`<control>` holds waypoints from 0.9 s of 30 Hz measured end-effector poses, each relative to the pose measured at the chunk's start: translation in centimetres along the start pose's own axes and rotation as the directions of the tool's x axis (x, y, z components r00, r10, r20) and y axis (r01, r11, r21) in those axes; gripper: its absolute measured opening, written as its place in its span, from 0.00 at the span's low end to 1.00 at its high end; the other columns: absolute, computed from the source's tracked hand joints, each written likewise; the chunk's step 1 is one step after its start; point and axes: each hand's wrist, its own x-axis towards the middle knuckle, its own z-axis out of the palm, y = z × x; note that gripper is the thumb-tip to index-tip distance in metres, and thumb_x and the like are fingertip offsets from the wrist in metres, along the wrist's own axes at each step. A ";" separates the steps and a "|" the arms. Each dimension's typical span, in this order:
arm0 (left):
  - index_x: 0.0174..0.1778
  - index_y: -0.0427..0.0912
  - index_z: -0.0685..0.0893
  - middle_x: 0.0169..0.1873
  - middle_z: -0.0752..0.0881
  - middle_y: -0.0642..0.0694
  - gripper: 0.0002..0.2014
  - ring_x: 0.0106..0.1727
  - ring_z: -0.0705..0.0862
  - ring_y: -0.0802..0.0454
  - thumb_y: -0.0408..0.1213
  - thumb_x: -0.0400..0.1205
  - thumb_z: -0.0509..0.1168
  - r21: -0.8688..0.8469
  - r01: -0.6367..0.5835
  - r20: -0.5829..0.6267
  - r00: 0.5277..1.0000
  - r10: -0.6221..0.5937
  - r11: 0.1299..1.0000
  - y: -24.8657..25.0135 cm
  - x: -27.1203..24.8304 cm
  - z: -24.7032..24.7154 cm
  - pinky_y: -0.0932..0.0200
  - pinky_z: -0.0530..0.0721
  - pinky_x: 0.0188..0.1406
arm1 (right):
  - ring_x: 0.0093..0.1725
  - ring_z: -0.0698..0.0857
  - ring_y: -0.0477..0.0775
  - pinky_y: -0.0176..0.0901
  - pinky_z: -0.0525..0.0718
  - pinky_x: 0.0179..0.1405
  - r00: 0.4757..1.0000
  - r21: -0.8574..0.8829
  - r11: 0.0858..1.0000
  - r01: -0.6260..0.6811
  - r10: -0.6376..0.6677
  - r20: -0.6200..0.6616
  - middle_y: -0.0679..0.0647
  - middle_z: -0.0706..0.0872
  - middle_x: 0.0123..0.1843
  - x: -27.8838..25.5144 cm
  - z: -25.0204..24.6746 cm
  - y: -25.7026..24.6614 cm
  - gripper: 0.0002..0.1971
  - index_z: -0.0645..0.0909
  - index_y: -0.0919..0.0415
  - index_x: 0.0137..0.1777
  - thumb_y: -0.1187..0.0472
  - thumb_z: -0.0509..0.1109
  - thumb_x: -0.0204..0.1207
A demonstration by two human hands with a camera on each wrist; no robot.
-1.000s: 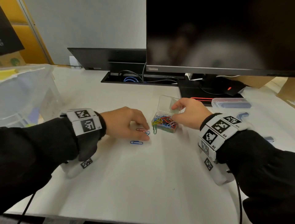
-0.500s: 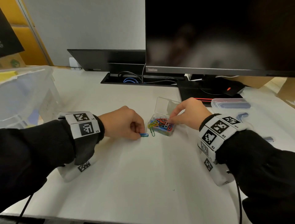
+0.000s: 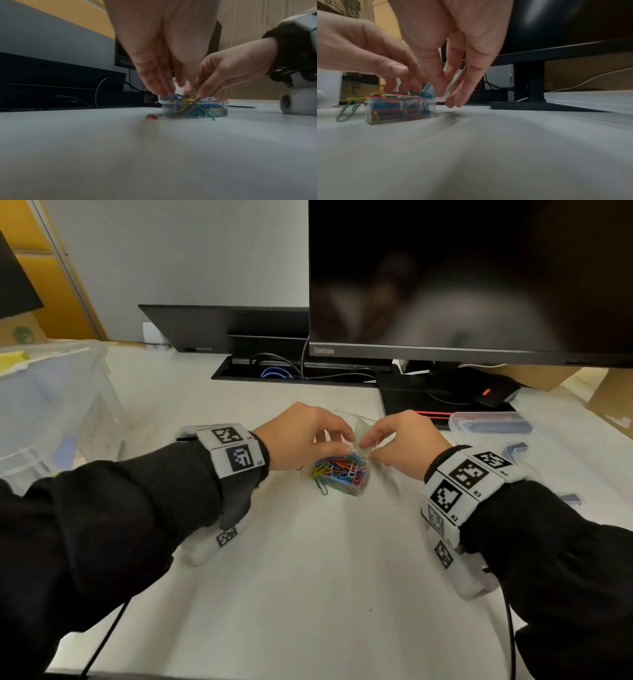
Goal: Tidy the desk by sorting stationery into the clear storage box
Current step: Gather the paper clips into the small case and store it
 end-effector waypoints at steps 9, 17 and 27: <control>0.45 0.46 0.81 0.36 0.82 0.53 0.23 0.33 0.77 0.61 0.57 0.64 0.76 0.029 0.273 0.163 0.948 -0.274 0.962 -1.5 -1.3 0.5 0.66 0.76 0.35 | 0.63 0.80 0.55 0.46 0.79 0.64 0.996 0.010 0.996 -0.092 0.092 -0.013 0.57 0.85 0.58 0.0 -0.4 0.0 0.10 0.88 0.62 0.50 0.71 0.70 0.72; 0.36 0.46 0.83 0.22 0.83 0.54 0.06 0.19 0.78 0.66 0.43 0.75 0.71 0.066 0.203 0.212 0.954 -0.213 0.977 -1.7 -1.2 0.3 0.81 0.71 0.23 | 0.61 0.82 0.57 0.44 0.79 0.60 0.987 -0.016 0.988 -0.152 0.152 0.055 0.58 0.84 0.63 -0.2 -0.6 -0.7 0.12 0.88 0.60 0.54 0.69 0.69 0.74; 0.43 0.43 0.83 0.34 0.83 0.52 0.06 0.31 0.77 0.60 0.42 0.77 0.69 0.013 0.102 -0.098 0.990 -0.101 0.995 -0.7 -0.7 -0.1 0.73 0.73 0.32 | 0.53 0.81 0.55 0.44 0.81 0.59 0.984 -0.029 0.992 -0.126 0.128 0.125 0.58 0.82 0.64 -0.1 -0.7 -1.0 0.11 0.88 0.58 0.54 0.65 0.71 0.73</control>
